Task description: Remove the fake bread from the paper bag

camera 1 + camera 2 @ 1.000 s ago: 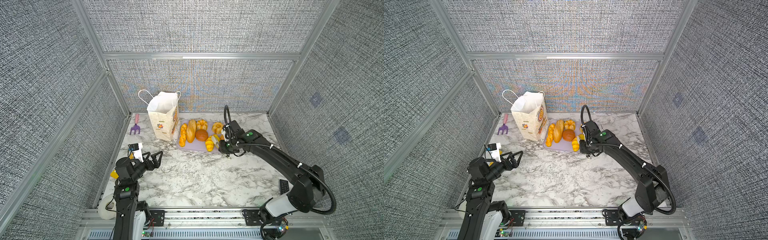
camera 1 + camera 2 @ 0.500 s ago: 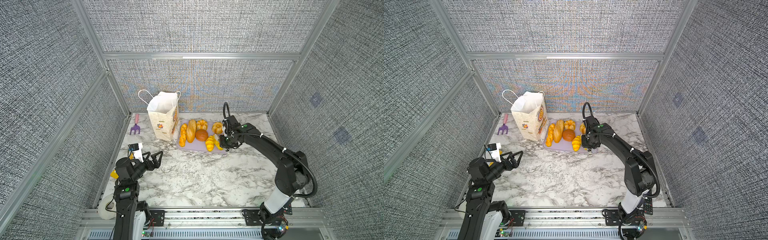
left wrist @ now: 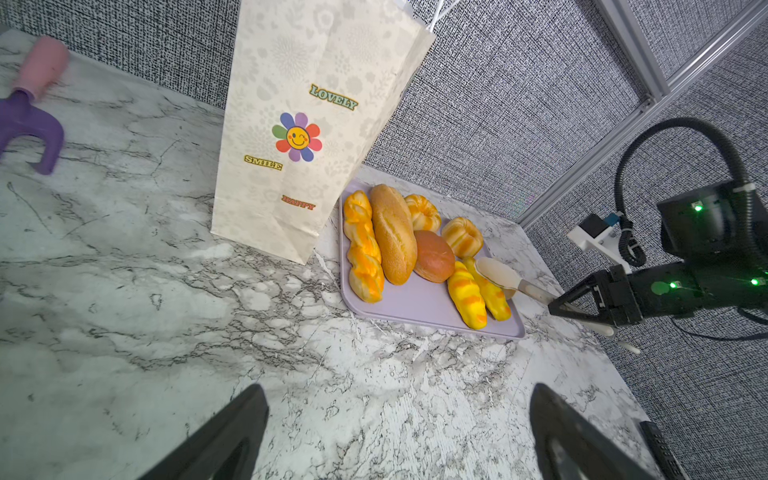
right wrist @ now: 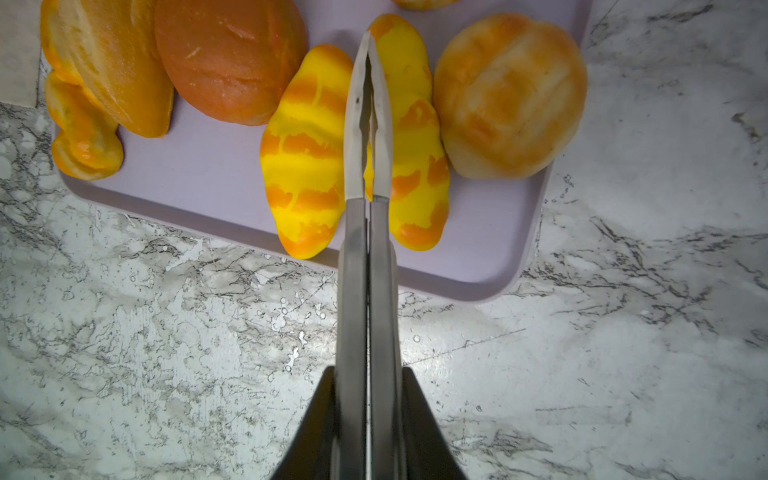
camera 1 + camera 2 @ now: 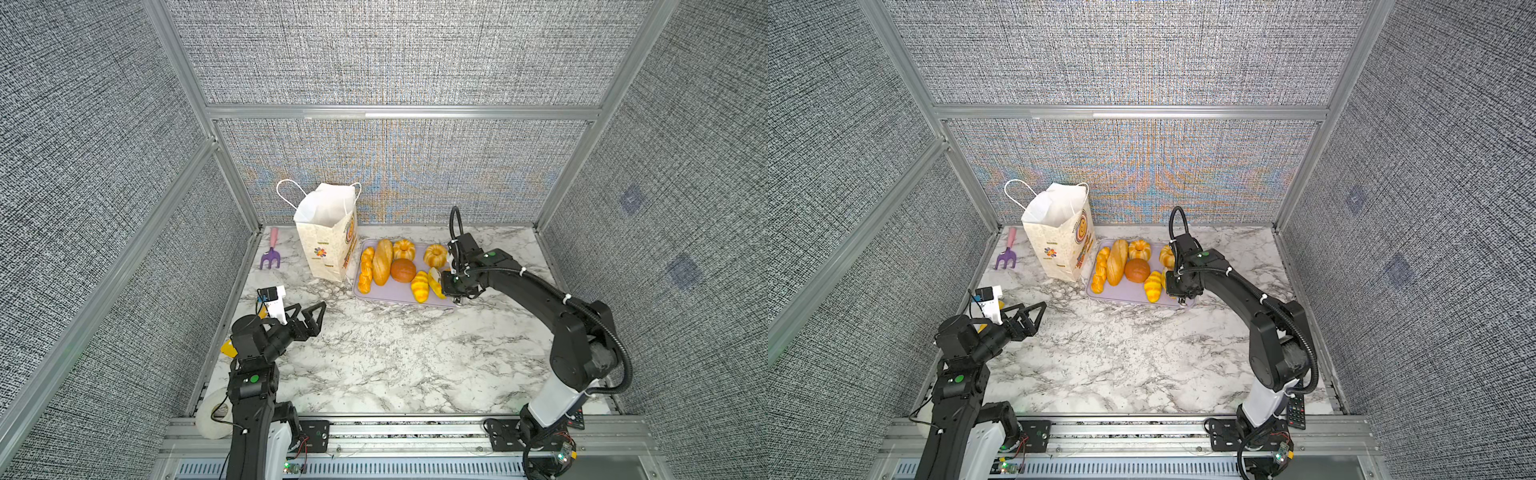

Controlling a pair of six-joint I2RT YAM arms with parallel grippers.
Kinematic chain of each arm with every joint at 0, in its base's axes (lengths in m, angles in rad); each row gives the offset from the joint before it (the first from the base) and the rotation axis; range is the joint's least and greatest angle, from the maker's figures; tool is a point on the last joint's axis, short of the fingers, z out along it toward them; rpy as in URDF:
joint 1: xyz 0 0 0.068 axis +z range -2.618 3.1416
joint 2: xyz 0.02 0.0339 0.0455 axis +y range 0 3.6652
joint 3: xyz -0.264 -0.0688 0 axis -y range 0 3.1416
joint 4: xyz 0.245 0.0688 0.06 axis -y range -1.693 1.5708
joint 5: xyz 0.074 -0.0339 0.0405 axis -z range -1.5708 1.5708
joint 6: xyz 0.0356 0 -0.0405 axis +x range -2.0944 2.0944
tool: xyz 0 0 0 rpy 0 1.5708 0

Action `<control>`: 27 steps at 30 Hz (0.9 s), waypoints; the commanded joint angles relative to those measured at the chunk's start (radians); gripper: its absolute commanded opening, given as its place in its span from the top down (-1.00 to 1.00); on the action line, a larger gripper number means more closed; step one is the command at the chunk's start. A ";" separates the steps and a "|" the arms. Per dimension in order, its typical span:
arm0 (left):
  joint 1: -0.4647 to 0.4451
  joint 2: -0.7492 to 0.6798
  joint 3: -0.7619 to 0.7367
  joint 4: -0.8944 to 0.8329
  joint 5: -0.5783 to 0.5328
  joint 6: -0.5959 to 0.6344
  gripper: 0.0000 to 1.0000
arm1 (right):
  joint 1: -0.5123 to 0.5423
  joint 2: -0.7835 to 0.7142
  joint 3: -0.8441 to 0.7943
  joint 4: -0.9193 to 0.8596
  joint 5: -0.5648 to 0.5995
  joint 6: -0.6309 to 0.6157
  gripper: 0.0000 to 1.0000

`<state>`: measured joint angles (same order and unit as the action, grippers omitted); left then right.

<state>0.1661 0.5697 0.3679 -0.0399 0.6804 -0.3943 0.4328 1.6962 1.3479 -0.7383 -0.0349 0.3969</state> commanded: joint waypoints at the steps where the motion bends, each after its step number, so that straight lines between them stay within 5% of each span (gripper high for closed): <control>1: 0.001 -0.001 -0.004 0.028 0.005 -0.002 -0.99 | 0.004 -0.031 -0.048 -0.029 0.033 0.054 0.96; 15: -0.001 -0.005 -0.006 0.028 0.004 -0.002 -0.99 | 0.012 -0.157 0.002 -0.035 -0.013 0.039 0.96; 27: 0.000 -0.004 -0.005 0.028 0.005 -0.001 -0.99 | -0.012 -0.258 -0.110 -0.074 0.081 0.007 0.96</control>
<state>0.1654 0.5640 0.3660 -0.0395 0.6804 -0.3943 0.4324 1.4376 1.2484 -0.8295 0.0113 0.4191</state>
